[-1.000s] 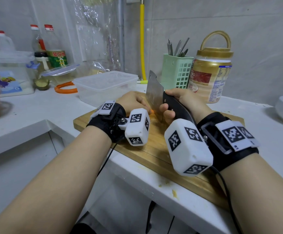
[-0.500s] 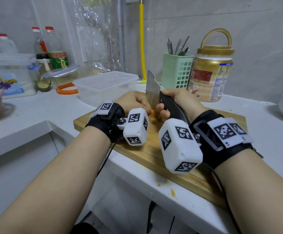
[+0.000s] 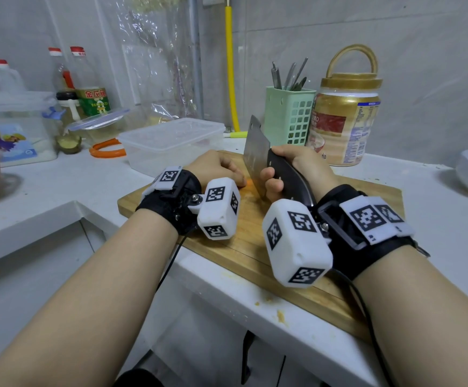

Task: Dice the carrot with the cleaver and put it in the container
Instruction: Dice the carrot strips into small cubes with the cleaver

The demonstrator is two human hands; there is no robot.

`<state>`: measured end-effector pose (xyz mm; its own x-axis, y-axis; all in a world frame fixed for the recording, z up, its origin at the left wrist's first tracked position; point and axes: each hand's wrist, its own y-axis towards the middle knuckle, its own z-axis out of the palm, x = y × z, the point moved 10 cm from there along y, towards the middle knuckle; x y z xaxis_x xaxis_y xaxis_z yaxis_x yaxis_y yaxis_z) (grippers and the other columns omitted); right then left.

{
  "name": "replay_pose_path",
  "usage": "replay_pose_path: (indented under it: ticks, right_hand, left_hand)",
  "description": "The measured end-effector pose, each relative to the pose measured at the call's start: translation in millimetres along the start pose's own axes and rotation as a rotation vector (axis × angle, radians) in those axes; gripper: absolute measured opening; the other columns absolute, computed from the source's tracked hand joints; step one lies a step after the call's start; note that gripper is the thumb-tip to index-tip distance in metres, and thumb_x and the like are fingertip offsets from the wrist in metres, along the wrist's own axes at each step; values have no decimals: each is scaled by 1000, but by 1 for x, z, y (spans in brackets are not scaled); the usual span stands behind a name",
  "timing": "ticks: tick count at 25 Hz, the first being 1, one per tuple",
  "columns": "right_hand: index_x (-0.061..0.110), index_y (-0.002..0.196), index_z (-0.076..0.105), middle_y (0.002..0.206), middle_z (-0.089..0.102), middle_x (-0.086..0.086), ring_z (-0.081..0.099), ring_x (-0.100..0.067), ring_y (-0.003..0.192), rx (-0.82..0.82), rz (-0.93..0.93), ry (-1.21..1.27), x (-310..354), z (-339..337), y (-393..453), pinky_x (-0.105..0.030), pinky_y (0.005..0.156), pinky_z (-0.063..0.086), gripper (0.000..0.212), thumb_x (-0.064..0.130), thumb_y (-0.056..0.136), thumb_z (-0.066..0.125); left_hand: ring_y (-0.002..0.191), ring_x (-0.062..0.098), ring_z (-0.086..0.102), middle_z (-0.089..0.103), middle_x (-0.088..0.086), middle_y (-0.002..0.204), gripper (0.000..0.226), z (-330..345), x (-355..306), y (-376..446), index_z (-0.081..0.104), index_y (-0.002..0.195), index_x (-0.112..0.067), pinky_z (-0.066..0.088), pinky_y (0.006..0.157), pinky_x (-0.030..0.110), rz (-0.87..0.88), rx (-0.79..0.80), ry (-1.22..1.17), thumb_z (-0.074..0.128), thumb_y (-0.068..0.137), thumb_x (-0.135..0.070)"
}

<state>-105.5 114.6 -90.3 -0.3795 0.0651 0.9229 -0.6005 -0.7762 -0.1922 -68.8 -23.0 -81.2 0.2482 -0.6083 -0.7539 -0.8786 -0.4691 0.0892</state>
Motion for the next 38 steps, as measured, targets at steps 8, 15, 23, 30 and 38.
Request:
replay_pose_path:
  ticks: [8, 15, 23, 30, 38]
  right_hand:
    - [7, 107, 43, 59, 49, -10, 41, -17, 32, 33, 10, -18, -3, 7, -1, -17, 34, 34, 23, 26, 95, 50]
    - [9, 105, 38, 58, 46, -8, 39, -17, 31, 42, 45, -46, -4, 9, -4, -14, 34, 33, 21, 26, 97, 47]
    - [8, 98, 40, 60, 43, -7, 38, -15, 30, -6, 91, -41, -3, 10, -4, -14, 34, 33, 17, 25, 99, 43]
    - [7, 111, 42, 61, 43, -9, 39, -16, 30, -20, 46, -73, -2, 11, -1, -15, 32, 33, 21, 24, 99, 44]
    - [9, 105, 43, 60, 48, -7, 41, -15, 32, -28, 72, -33, -5, -1, -7, -17, 33, 35, 22, 28, 95, 49]
  left_hand:
    - [80, 10, 65, 70, -1, 75, 9, 0, 0, -2, 73, 73, -12, 51, 79, 24, 40, 20, -54, 76, 79, -5]
    - [83, 15, 64, 68, 0, 77, 11, 1, -2, -4, 72, 72, -13, 52, 91, 37, 52, 27, -56, 77, 78, -6]
    - [90, 21, 68, 72, 4, 79, 11, 0, 1, -1, 76, 66, -15, 52, 96, 48, 40, 22, -86, 84, 69, -9]
    - [96, 20, 69, 76, 2, 82, 9, 3, 3, 1, 76, 59, -21, 51, 98, 46, 35, 38, -129, 84, 60, -17]
    - [71, 3, 62, 69, -15, 63, 7, 2, -4, -2, 76, 78, -16, 51, 77, 25, 72, 34, -43, 79, 77, -9]
